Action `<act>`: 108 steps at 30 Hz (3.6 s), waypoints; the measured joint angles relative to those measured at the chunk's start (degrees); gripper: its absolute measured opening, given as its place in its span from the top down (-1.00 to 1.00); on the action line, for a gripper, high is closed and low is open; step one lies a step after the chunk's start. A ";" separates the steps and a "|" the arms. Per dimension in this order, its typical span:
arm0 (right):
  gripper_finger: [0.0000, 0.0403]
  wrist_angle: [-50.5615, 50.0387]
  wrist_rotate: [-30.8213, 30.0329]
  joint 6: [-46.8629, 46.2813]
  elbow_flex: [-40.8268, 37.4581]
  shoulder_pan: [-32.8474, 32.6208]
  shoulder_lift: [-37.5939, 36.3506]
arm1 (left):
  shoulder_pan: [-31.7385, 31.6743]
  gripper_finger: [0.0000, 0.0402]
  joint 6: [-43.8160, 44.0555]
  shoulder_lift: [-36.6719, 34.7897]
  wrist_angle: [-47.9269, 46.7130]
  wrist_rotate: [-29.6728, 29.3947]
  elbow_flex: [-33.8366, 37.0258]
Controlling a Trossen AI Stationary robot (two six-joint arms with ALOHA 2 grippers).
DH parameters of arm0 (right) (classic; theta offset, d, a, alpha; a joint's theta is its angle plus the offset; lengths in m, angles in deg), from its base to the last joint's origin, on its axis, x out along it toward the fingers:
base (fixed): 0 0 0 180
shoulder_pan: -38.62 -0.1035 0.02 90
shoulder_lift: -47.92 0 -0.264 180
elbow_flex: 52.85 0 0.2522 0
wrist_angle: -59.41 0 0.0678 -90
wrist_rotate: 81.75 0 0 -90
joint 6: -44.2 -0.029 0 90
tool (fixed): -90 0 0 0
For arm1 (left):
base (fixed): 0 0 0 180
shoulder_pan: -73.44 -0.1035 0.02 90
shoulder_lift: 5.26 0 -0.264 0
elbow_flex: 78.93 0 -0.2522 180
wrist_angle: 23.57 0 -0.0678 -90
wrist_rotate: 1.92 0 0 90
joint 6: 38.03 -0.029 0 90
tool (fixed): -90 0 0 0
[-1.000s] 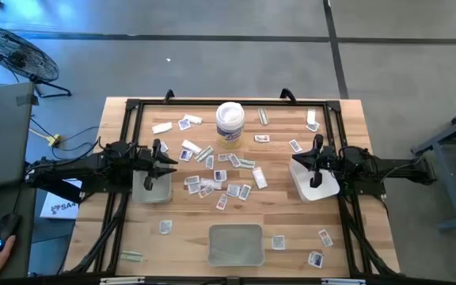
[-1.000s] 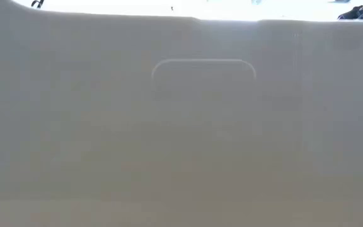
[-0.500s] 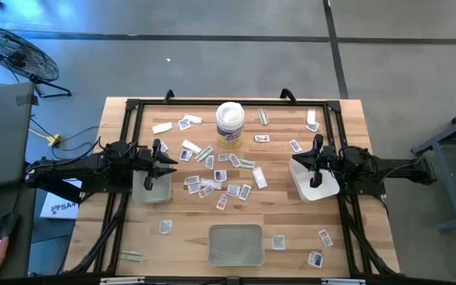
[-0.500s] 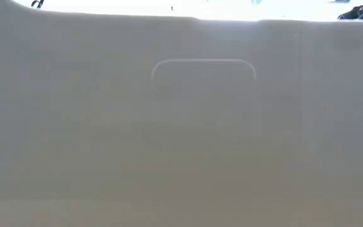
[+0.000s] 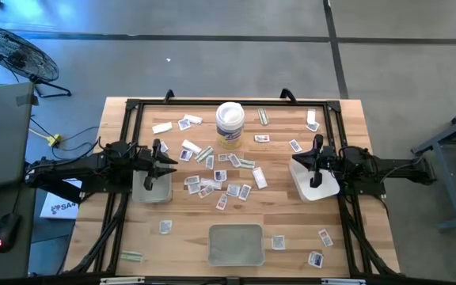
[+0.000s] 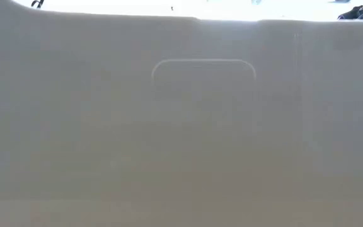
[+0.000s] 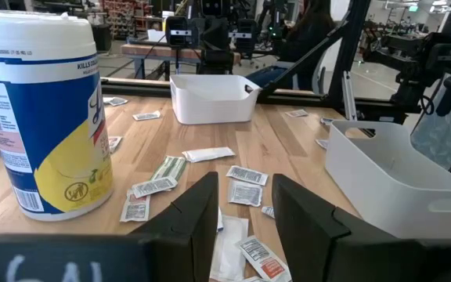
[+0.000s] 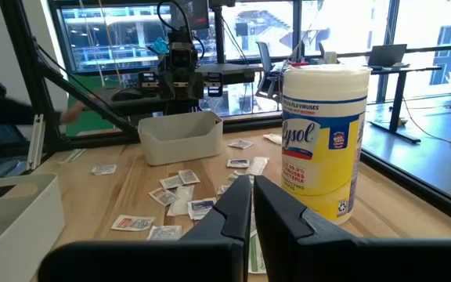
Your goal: Pick & Place First Aid Supplies
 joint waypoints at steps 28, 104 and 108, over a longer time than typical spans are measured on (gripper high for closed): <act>0.94 0.00 0.00 0.00 0.00 0.00 -0.01 | -0.01 0.40 -0.01 0.02 -0.15 -4.25 0.02; 0.54 -26.59 -4.90 2.43 48.11 16.28 72.41 | -0.01 0.40 0.00 0.00 -0.40 -4.43 0.00; 0.53 -26.14 -2.93 6.27 48.11 16.20 75.24 | -0.01 0.40 0.01 0.02 -0.41 -4.43 0.00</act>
